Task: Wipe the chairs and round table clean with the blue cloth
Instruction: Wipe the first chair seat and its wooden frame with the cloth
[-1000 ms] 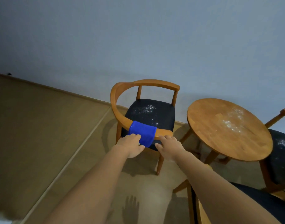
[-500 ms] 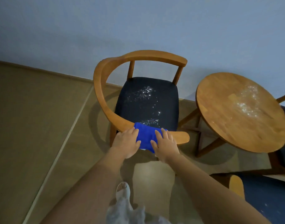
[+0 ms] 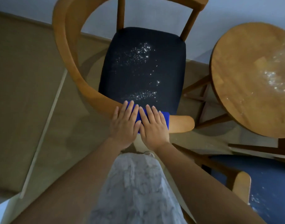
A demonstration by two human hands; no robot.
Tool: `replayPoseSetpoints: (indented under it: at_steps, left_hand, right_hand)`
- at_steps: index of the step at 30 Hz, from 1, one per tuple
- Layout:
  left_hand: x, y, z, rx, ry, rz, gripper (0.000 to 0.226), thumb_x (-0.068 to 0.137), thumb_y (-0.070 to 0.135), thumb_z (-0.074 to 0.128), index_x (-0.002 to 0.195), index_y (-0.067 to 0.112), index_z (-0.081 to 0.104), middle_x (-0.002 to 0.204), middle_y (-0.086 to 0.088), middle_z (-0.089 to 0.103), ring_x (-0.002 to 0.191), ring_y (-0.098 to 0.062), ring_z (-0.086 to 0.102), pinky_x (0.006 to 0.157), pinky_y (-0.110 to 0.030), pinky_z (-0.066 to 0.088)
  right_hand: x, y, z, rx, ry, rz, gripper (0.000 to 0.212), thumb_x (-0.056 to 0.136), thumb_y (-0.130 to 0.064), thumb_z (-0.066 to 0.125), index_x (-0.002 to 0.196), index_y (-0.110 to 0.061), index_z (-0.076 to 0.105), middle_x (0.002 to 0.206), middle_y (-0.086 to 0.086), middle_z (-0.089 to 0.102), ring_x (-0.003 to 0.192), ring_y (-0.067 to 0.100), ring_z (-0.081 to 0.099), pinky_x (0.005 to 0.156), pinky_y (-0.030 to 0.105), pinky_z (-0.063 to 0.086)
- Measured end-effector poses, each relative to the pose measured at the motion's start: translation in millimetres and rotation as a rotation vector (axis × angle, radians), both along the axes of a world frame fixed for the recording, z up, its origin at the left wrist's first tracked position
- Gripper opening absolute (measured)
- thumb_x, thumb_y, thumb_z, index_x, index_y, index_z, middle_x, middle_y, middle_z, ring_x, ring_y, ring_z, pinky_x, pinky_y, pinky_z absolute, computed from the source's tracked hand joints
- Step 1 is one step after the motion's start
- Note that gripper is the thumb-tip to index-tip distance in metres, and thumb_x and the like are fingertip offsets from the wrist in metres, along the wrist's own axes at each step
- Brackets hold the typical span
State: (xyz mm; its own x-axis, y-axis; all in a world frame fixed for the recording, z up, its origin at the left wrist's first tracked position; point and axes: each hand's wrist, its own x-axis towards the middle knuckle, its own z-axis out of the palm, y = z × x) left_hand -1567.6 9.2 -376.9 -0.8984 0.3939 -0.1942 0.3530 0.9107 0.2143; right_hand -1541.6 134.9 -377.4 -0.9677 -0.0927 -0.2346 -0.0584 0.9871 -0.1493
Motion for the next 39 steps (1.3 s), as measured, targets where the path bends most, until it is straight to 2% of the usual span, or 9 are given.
replayPoseSetpoints:
  at_steps: [5,8,12,15,18,22,29,35,39]
  left_hand:
    - [7.7,47.2,-9.2,-0.018,-0.034,-0.005,0.064,0.099,0.040,0.007,0.130,0.006,0.052,0.133,-0.015,0.054,0.127,-0.034,0.046,0.109,-0.048,0.025]
    - [9.1,83.1,-7.5,-0.033,-0.052,-0.027,0.060,0.098,0.039,0.015,0.123,0.006,0.058,0.121,-0.014,0.062,0.118,-0.035,0.054,0.103,-0.052,0.036]
    - [8.5,116.0,-4.2,-0.047,-0.055,-0.033,0.050,0.092,0.037,0.026,0.112,0.008,0.063,0.101,-0.010,0.067,0.099,-0.031,0.062,0.098,-0.052,0.040]
    - [4.4,120.8,-8.0,-0.031,0.011,-0.063,0.049,0.092,0.036,0.026,0.109,0.009,0.063,0.093,-0.008,0.066,0.089,-0.027,0.062,0.099,-0.052,0.040]
    - [4.9,113.4,-14.6,-0.001,0.042,-0.116,0.053,0.094,0.041,0.024,0.114,0.009,0.061,0.099,-0.008,0.065,0.093,-0.027,0.060,0.104,-0.051,0.031]
    - [4.7,85.4,-19.6,0.006,0.052,-0.215,0.061,0.095,0.048,0.019,0.124,0.010,0.056,0.114,-0.010,0.063,0.105,-0.030,0.058,0.105,-0.050,0.025]
    - [-14.7,15.6,-21.4,-0.004,0.107,-0.299,0.062,0.087,0.052,0.031,0.127,0.010,0.054,0.120,-0.010,0.062,0.112,-0.029,0.057,0.104,-0.053,0.024]
    - [-49.4,-59.8,-24.0,0.040,0.120,-0.350,0.057,0.090,0.044,0.032,0.133,0.010,0.047,0.129,-0.011,0.056,0.119,-0.032,0.051,0.106,-0.051,0.021]
    - [-81.6,-123.7,-32.6,0.031,0.178,-0.375,0.050,0.097,0.036,0.022,0.137,0.010,0.038,0.138,-0.011,0.049,0.128,-0.031,0.040,0.109,-0.047,0.021]
  right_hand:
    - [9.6,47.0,-8.2,0.019,0.023,0.005,0.050,0.091,-0.033,0.029,0.133,-0.014,0.050,0.127,0.013,0.058,0.120,0.032,0.052,0.106,0.044,0.032]
    - [11.4,86.9,-10.1,0.027,0.066,0.029,0.049,0.091,-0.032,0.030,0.129,-0.012,0.053,0.119,0.013,0.061,0.112,0.033,0.056,0.103,0.042,0.028]
    - [5.2,125.0,-11.9,0.014,0.078,0.076,0.046,0.091,-0.035,0.032,0.120,-0.010,0.058,0.100,0.008,0.063,0.085,0.028,0.058,0.087,0.038,0.036]
    - [0.9,131.1,-9.9,-0.013,0.079,0.064,0.045,0.089,-0.038,0.033,0.114,-0.011,0.060,0.094,0.006,0.063,0.079,0.026,0.057,0.079,0.038,0.041]
    - [5.6,126.3,-10.6,-0.018,0.114,0.010,0.047,0.089,-0.035,0.033,0.116,-0.008,0.059,0.099,0.010,0.064,0.086,0.030,0.059,0.083,0.042,0.043]
    - [14.7,102.6,-13.2,0.047,0.116,-0.058,0.052,0.091,-0.039,0.030,0.123,-0.008,0.056,0.114,0.015,0.063,0.107,0.035,0.057,0.099,0.047,0.028]
    - [3.5,41.3,-11.2,0.047,0.041,-0.037,0.065,0.096,-0.051,0.014,0.131,-0.008,0.049,0.120,0.015,0.061,0.111,0.034,0.056,0.102,0.048,0.028]
    - [-19.3,-33.0,-13.4,0.060,0.076,-0.052,0.074,0.085,-0.062,0.033,0.133,-0.008,0.046,0.121,0.014,0.060,0.109,0.031,0.056,0.098,0.050,0.038]
    - [-48.4,-96.1,-18.6,0.090,0.125,-0.036,0.080,0.081,-0.067,0.040,0.135,-0.008,0.042,0.121,0.013,0.059,0.107,0.030,0.057,0.094,0.048,0.042]
